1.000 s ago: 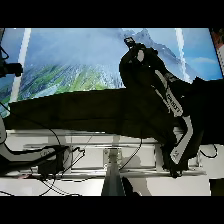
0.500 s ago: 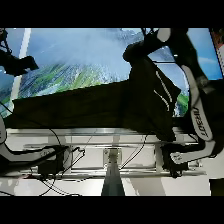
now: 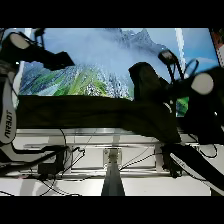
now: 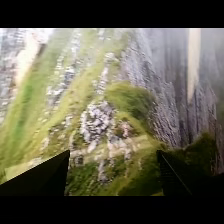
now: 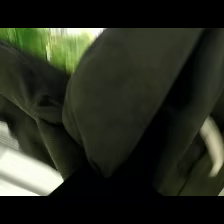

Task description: Fold the clothes and pants, and hang the long-sleeved shirts on hangers.

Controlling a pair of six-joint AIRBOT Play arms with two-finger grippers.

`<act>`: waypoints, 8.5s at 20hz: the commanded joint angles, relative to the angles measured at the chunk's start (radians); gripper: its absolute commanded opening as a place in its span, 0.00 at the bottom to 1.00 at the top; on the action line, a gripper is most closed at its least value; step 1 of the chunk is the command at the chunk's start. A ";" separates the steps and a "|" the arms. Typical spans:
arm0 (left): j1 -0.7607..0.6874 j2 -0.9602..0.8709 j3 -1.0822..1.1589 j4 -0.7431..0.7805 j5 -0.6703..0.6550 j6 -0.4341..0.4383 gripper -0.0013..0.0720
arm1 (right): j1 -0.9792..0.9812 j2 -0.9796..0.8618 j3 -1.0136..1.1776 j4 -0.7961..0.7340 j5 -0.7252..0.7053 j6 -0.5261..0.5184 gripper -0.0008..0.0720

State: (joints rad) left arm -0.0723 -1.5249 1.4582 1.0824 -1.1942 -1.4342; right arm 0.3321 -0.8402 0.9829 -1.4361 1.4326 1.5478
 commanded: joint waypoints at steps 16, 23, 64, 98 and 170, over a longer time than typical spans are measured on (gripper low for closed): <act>-0.554 -0.379 0.001 -0.319 0.279 0.046 0.82 | 0.001 0.262 -0.207 -0.009 -0.017 0.112 0.05; -0.646 -0.381 0.001 -0.335 0.394 0.077 0.70 | 0.001 0.262 -0.207 -0.009 -0.037 0.112 0.05; 0.159 0.397 0.045 0.679 0.310 0.108 0.04 | -0.182 -0.507 0.203 -0.096 -0.669 0.107 0.96; 0.229 0.322 0.044 0.846 0.288 0.058 0.04 | -0.662 -0.526 0.106 0.401 -0.606 -0.417 0.05; 0.795 -0.320 0.005 0.163 -0.107 0.503 0.04 | -0.635 -0.586 0.106 0.332 -0.962 -0.383 0.05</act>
State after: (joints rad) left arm 0.7296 -1.8439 1.4544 1.2343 -1.3827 -0.9169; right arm -0.3180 -1.4261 1.0885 -1.0973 0.4870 1.1637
